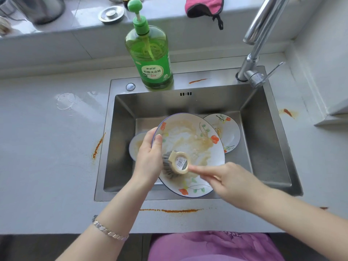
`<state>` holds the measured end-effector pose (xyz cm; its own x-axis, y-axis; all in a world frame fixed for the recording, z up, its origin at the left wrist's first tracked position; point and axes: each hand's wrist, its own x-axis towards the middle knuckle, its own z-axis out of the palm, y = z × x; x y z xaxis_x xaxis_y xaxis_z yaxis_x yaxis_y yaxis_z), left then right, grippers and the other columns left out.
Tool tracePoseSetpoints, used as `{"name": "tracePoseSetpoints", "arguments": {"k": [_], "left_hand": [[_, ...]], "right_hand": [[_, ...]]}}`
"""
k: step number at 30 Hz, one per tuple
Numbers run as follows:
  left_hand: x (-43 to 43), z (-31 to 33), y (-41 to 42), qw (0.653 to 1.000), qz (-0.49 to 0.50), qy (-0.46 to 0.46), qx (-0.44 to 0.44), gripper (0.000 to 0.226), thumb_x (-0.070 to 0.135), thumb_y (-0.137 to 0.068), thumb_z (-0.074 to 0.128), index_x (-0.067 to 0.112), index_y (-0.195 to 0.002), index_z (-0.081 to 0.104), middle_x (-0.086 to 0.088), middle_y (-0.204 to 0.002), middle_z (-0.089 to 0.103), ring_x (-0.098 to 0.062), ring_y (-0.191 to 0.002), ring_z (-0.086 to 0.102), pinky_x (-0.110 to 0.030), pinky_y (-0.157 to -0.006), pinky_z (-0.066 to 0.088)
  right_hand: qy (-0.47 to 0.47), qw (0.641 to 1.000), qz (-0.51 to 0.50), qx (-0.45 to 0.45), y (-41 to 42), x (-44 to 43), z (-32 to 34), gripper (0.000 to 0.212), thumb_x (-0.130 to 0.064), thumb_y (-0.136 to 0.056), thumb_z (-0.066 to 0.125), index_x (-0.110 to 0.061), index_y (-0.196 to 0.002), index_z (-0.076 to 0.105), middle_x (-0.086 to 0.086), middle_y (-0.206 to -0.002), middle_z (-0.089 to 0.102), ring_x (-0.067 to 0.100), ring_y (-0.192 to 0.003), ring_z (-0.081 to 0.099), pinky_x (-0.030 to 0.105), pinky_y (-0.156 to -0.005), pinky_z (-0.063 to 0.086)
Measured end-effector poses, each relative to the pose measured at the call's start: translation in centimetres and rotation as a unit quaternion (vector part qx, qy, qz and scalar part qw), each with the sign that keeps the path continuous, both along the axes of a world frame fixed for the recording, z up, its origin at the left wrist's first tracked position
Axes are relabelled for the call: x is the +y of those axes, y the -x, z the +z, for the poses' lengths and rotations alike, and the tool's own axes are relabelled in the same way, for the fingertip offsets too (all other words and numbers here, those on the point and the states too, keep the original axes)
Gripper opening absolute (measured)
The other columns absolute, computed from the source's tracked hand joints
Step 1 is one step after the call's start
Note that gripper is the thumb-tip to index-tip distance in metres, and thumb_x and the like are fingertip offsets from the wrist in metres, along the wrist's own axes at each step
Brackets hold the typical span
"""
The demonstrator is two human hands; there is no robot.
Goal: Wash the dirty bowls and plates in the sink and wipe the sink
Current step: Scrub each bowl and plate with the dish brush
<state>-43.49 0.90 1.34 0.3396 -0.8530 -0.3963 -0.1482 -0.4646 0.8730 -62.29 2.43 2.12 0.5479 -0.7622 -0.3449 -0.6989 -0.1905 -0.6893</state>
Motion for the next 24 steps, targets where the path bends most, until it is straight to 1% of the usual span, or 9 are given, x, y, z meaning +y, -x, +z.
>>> {"name": "tracePoseSetpoints", "arguments": {"k": [4,7,9,11,13,17,19,21,24], "left_hand": [[0.3,0.3,0.5,1.0,-0.002,-0.015,0.011,0.028,0.025,-0.101,0.037,0.024,-0.122,0.055,0.007,-0.116,0.062,-0.008,-0.108,0.056,-0.026,-0.097,0.044],[0.3,0.2,0.7,1.0,-0.007,-0.025,0.007,0.032,0.026,-0.101,0.037,0.021,-0.129,0.052,0.005,-0.122,0.059,-0.01,-0.115,0.053,-0.027,-0.102,0.039],[0.4,0.2,0.8,0.999,-0.008,-0.033,0.008,0.031,0.025,-0.101,0.036,0.02,-0.126,0.053,0.011,-0.115,0.061,-0.004,-0.107,0.054,-0.016,-0.093,0.041],[0.5,0.2,0.7,0.999,-0.011,-0.031,0.008,0.027,0.023,-0.101,0.037,0.022,-0.12,0.056,0.018,-0.104,0.06,0.003,-0.099,0.055,-0.011,-0.086,0.041],[0.7,0.2,0.4,0.999,-0.005,-0.031,0.009,0.026,0.022,-0.101,0.037,0.023,-0.117,0.058,0.014,-0.104,0.063,-0.006,-0.105,0.057,-0.022,-0.092,0.043],[0.2,0.0,-0.9,0.999,0.041,-0.007,-0.028,0.031,0.027,-0.1,0.038,0.024,-0.127,0.053,0.005,-0.121,0.06,-0.014,-0.116,0.054,-0.037,-0.103,0.042],[-0.1,0.1,-1.3,0.997,0.055,0.002,-0.052,0.032,0.027,-0.1,0.037,0.026,-0.128,0.052,0.006,-0.122,0.059,-0.013,-0.116,0.053,-0.037,-0.103,0.042],[-0.2,0.1,-1.3,0.997,0.059,0.004,-0.056,0.031,0.028,-0.101,0.036,0.028,-0.127,0.052,0.007,-0.122,0.059,-0.013,-0.116,0.053,-0.034,-0.101,0.042],[-0.1,0.2,-1.1,0.997,0.05,0.003,-0.058,0.029,0.027,-0.101,0.035,0.032,-0.125,0.052,0.008,-0.12,0.058,-0.011,-0.114,0.052,-0.026,-0.09,0.04]], "right_hand": [[0.037,0.99,-0.121,0.062,1.5,-3.5,-1.3,0.04,-0.021,-0.096,0.046,-0.048,-0.124,0.051,-0.006,-0.112,0.069,0.018,-0.074,0.056,0.031,-0.078,0.046],[0.015,0.999,-0.042,0.023,0.0,-1.6,-0.1,0.042,-0.02,-0.095,0.047,-0.05,-0.124,0.049,-0.032,-0.07,0.064,0.0,-0.066,0.056,0.017,-0.062,0.039],[0.03,0.999,-0.007,0.008,-0.9,-0.8,0.6,0.041,-0.022,-0.096,0.046,-0.051,-0.126,0.047,-0.021,-0.068,0.065,0.008,-0.073,0.048,0.019,-0.059,0.031],[0.091,0.994,-0.044,0.042,-0.4,-2.6,0.3,0.042,-0.024,-0.096,0.044,-0.051,-0.129,0.044,-0.006,-0.076,0.066,0.018,-0.069,0.044,0.029,-0.061,0.034],[0.134,0.98,-0.053,0.137,0.4,-4.7,-0.3,0.046,-0.027,-0.097,0.038,-0.054,-0.134,0.034,0.003,-0.09,0.068,0.026,-0.08,0.057,0.034,-0.065,0.037],[0.134,0.949,-0.02,0.286,2.2,-5.0,-0.2,0.047,-0.027,-0.099,0.031,-0.055,-0.137,0.027,0.008,-0.101,0.065,0.031,-0.091,0.06,0.033,-0.066,0.038],[0.091,0.957,-0.006,0.275,2.2,-3.5,-0.2,0.045,-0.027,-0.098,0.032,-0.056,-0.133,0.033,0.008,-0.099,0.066,0.03,-0.09,0.06,0.033,-0.067,0.041],[0.033,0.978,0.012,0.204,1.5,-1.8,0.2,0.042,-0.027,-0.098,0.036,-0.055,-0.129,0.042,0.004,-0.1,0.068,0.024,-0.087,0.06,0.028,-0.062,0.037],[0.009,0.989,0.032,0.144,1.0,-1.3,0.3,0.038,-0.028,-0.097,0.04,-0.053,-0.125,0.048,0.0,-0.099,0.07,0.012,-0.065,0.052,0.022,-0.052,0.031]]}}
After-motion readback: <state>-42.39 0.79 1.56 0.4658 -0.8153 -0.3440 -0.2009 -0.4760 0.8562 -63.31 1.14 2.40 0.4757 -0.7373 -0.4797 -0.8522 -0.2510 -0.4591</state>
